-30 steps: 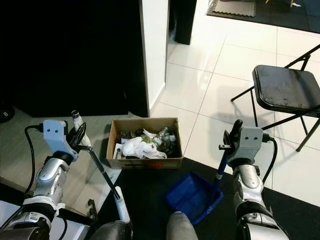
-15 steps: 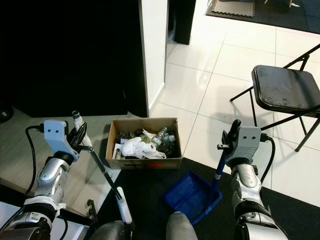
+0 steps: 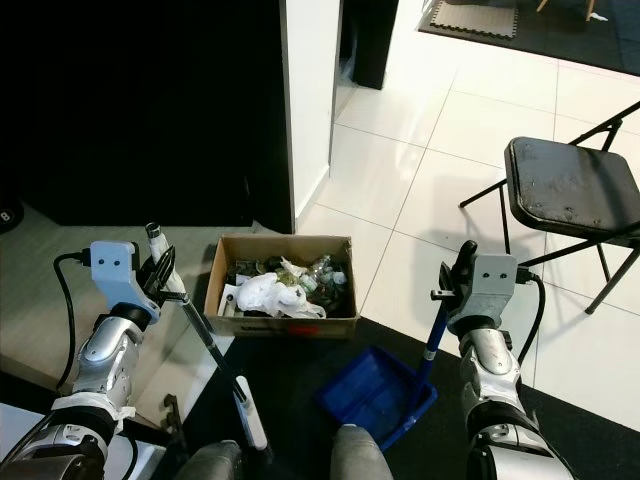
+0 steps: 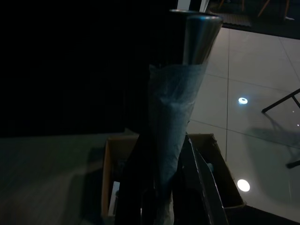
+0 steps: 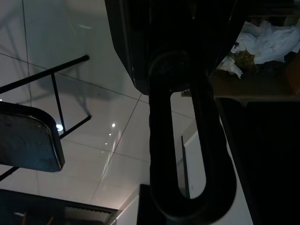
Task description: Sweep floor
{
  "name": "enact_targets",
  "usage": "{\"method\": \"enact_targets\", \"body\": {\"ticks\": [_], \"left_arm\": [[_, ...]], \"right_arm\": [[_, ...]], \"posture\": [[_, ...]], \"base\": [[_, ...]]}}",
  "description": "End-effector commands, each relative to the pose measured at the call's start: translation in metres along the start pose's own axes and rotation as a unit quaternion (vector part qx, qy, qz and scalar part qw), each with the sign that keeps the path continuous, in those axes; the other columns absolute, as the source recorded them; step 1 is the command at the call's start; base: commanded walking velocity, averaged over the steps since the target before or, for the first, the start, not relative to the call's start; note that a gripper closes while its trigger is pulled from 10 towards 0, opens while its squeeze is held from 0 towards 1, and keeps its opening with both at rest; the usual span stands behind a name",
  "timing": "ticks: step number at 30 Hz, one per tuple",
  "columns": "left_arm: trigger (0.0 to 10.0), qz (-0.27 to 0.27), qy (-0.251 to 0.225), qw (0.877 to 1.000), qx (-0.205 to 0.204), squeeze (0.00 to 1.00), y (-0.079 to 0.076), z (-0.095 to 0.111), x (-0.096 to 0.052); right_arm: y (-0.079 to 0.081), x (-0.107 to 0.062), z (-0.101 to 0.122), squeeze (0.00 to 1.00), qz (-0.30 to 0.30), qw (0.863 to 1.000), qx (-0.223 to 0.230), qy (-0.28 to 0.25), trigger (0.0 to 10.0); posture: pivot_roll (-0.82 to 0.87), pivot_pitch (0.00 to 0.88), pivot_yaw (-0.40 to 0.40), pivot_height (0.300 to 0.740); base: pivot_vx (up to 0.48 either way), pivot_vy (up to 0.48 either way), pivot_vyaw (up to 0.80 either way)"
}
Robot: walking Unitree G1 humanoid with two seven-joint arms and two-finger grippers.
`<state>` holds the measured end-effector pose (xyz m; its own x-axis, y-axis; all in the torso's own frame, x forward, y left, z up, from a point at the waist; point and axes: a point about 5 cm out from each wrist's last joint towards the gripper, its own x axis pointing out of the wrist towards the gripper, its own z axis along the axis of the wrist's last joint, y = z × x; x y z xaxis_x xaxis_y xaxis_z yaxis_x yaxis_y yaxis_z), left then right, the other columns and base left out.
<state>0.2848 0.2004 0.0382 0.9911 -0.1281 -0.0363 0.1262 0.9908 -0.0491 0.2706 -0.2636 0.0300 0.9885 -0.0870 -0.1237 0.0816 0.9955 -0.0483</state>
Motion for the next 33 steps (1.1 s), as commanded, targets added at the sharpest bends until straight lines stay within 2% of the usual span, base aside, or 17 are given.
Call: {"method": "enact_targets", "body": {"ticks": [1,33], "left_arm": [[10.0,0.000,-0.010,1.000,-0.004,0.00,-0.0020,0.0042,0.0032],[10.0,0.008,-0.012,1.000,-0.004,0.00,0.0004,0.0067,0.0040]], "right_arm": [[0.0057,0.0015,-0.0007,0.00,0.011,1.000,0.007,0.004,10.0],[0.0085,0.0032,0.0006,0.00,0.020,1.000,0.008,0.004,10.0]], "posture": [[-0.02,0.009,0.013,0.740],[-0.02,0.012,0.013,0.740]], "base": [[0.000,-0.412,0.00],[0.000,-0.414,0.00]]}}
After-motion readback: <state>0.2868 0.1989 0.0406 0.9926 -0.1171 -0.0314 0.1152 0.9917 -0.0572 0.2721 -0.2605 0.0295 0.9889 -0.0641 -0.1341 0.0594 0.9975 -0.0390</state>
